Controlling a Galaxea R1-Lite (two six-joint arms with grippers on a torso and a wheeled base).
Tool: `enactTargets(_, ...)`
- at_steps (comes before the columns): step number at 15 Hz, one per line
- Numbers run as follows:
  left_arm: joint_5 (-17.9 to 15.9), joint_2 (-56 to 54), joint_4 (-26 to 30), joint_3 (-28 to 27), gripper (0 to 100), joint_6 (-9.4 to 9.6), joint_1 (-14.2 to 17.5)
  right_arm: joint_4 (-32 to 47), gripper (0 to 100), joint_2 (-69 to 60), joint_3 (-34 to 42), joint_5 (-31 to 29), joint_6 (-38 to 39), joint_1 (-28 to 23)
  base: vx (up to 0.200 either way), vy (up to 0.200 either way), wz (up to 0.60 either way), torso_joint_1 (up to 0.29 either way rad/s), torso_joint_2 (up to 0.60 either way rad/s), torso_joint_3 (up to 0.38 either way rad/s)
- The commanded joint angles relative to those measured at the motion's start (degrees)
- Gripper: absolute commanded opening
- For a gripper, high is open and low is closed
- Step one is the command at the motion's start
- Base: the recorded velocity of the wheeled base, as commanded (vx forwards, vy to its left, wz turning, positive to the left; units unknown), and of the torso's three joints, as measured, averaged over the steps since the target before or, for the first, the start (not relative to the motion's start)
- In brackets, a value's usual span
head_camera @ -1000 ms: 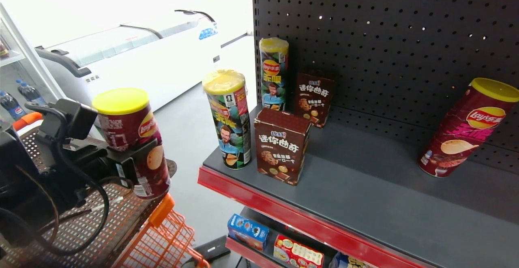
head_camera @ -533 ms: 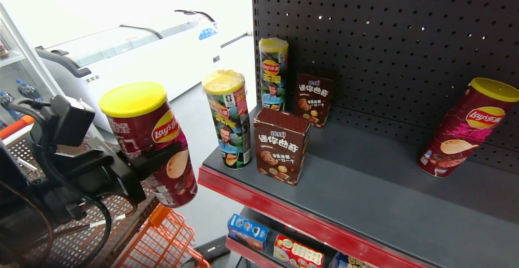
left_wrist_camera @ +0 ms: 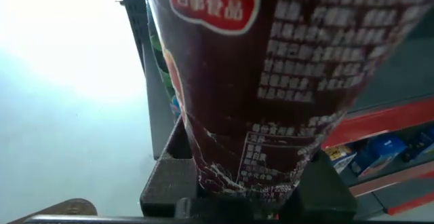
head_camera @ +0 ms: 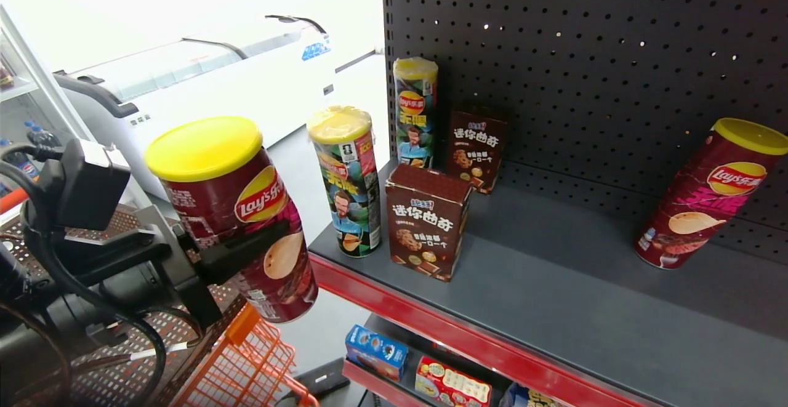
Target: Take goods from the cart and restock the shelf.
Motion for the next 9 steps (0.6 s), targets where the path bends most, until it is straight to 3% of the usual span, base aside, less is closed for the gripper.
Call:
enactTargets(1,0.0,-1.4,0.0,0.5,0,-0.01,-0.6,0.0,100,0.1,0.0,0.0,0.0,0.0,0.000,0.000,0.00,0.000,0.00,0.000)
enactTargets(6,-0.3,-1.9,0.0,1.1,0,-0.10,-0.8,0.0,100,0.1,0.0,0.0,0.0,0.0,0.000,0.000,0.00,0.000,0.00,0.000)
enactTargets(9,-2.2,-1.8,0.0,1.1,0,-0.01,-1.3,0.0,100,0.1,0.0,0.0,0.0,0.0,0.000,0.000,0.00,0.000,0.00,0.000)
